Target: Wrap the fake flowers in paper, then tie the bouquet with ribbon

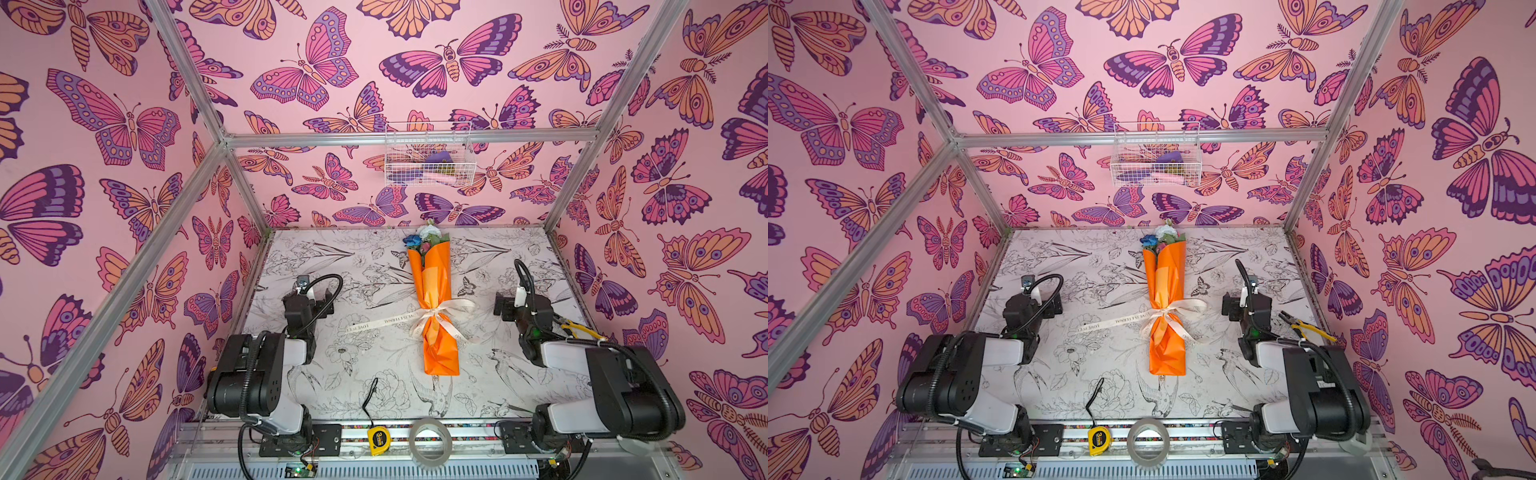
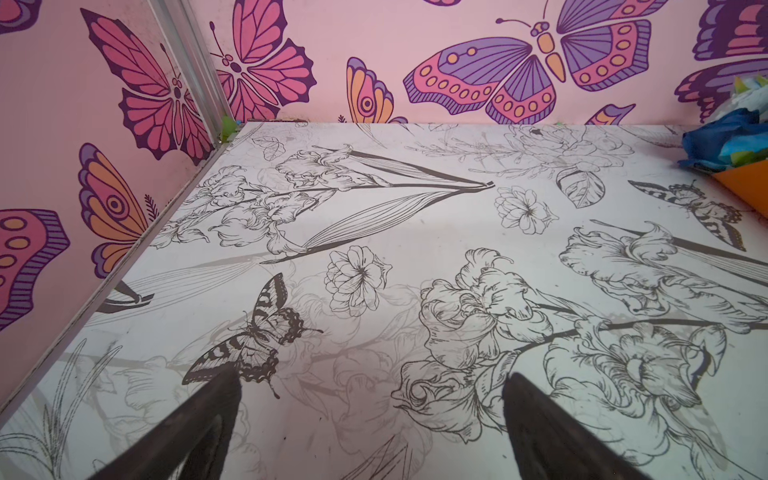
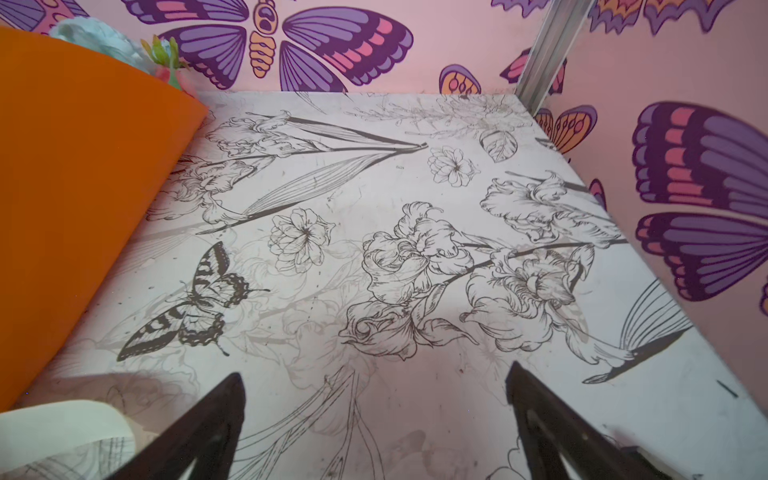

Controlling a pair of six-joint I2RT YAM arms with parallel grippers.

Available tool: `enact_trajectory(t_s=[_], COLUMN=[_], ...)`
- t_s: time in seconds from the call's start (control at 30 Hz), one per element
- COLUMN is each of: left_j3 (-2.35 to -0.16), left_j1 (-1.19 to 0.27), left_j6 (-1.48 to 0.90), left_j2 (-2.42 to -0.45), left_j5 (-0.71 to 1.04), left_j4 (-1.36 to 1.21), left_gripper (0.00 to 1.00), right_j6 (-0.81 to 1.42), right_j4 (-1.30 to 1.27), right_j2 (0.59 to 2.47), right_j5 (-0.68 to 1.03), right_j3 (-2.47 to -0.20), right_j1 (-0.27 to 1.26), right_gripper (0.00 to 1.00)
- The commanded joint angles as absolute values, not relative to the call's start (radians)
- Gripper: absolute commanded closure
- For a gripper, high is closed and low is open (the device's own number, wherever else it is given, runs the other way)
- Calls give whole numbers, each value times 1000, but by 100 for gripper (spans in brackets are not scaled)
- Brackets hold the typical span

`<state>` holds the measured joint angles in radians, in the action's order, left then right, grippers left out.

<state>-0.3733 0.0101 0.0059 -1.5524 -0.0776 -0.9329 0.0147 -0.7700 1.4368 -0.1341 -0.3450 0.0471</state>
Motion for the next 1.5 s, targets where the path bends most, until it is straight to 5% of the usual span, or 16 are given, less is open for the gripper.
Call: enact_trajectory(t_s=[0.0,0.37,1.47], left_j3=[-360,-360,-364], left_j1=[13,12,9], left_j6=[-8,-8,-6], left_j2=[-1549,-1549,-1550], left_j5=[-67,-67,-66], left_j4=[-928,-928,-925], left_gripper=[0,0,0], right_j6=[66,32,32], right_j4=[-866,-836,-838], right_j2=[1470,1512,1511], right_j5=[-34,166,167], right_j3=[-358,-395,-393], right_j1=[-9,-54,-53], right_gripper=[1,1,1])
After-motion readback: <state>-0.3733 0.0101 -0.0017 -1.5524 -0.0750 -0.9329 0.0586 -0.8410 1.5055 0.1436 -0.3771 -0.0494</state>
